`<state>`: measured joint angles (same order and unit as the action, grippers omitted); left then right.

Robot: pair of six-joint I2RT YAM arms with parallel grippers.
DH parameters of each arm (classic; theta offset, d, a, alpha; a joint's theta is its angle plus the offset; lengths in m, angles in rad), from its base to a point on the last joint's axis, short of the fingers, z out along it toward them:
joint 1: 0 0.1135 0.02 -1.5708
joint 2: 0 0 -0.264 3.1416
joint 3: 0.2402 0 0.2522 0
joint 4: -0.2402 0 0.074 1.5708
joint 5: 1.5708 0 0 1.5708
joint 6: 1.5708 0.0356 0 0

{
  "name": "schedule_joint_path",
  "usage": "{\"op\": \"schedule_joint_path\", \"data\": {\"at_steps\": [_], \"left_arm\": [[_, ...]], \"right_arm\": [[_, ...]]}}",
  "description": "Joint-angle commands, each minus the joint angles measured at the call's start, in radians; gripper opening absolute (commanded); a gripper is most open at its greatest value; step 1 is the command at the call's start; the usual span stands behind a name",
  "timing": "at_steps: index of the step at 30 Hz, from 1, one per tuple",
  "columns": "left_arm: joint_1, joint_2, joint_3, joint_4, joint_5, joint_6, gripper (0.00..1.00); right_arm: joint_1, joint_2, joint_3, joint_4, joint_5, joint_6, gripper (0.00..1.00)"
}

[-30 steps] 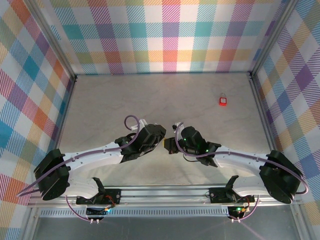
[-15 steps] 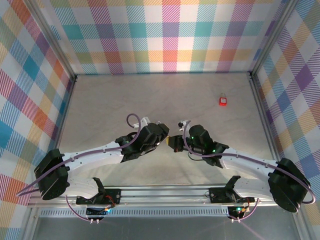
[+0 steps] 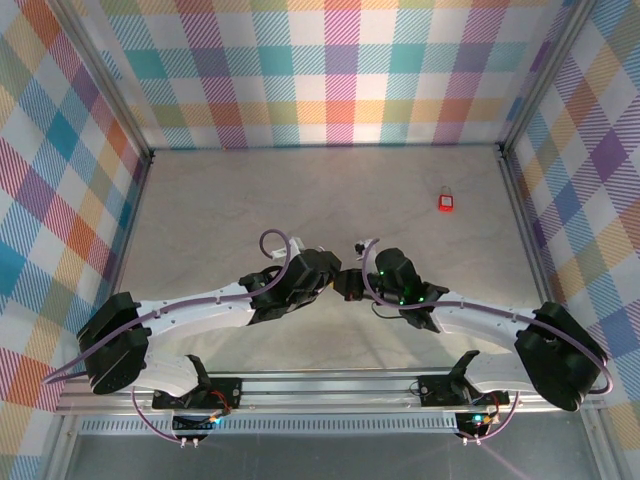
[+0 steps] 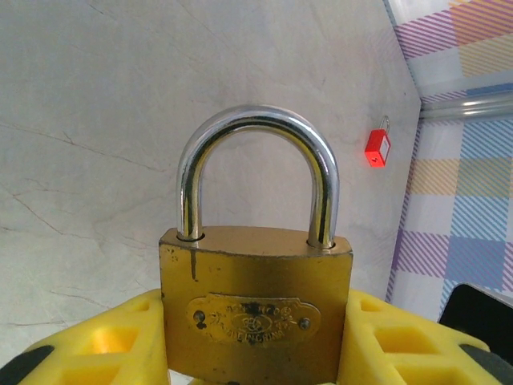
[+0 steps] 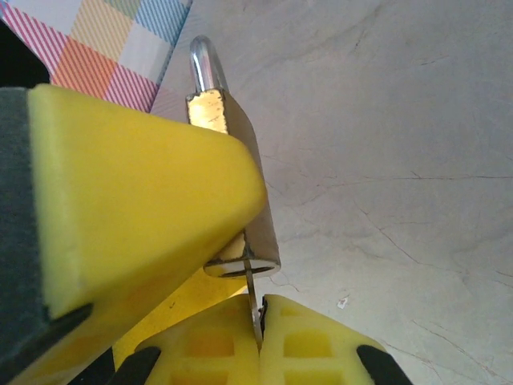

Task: Unlock with the key

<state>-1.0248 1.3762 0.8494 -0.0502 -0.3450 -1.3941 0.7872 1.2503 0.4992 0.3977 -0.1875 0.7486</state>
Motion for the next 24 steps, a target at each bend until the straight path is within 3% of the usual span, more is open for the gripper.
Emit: {"op": "schedule_joint_path", "data": {"at_steps": [1, 7, 11, 14, 15, 18, 21, 24], "left_arm": [[-0.07, -0.012, -0.021, 0.105, 0.142, -0.003, 0.0], [-0.057, -0.048, -0.146, 0.395, 0.125, 0.069, 0.0], [-0.04, -0.125, -0.151, 0.425, 0.125, 0.222, 0.0], [-0.029, -0.166, -0.117, 0.333, 0.121, 0.278, 0.0], [-0.024, -0.176, -0.096, 0.281, 0.126, 0.306, 0.0], [0.01, -0.181, -0.013, 0.08, 0.164, 0.407, 0.0], [0.015, -0.193, 0.075, -0.16, 0.105, 0.598, 0.0], [0.011, -0.198, 0.125, -0.341, 0.03, 0.766, 0.0]], "right_arm": [[-0.075, -0.028, -0.008, 0.17, 0.014, 0.029, 0.0], [-0.152, -0.037, -0.074, 0.436, -0.18, 0.226, 0.0], [-0.154, -0.093, -0.061, 0.419, -0.255, 0.284, 0.0], [-0.154, -0.177, -0.022, 0.19, -0.232, 0.206, 0.0], [-0.154, -0.208, 0.0, 0.079, -0.214, 0.171, 0.08], [-0.154, -0.286, 0.092, -0.359, -0.14, 0.034, 0.47], [-0.166, -0.385, 0.141, -0.666, -0.057, -0.058, 0.63], [-0.197, -0.49, 0.173, -0.846, -0.019, -0.11, 0.73]]}}
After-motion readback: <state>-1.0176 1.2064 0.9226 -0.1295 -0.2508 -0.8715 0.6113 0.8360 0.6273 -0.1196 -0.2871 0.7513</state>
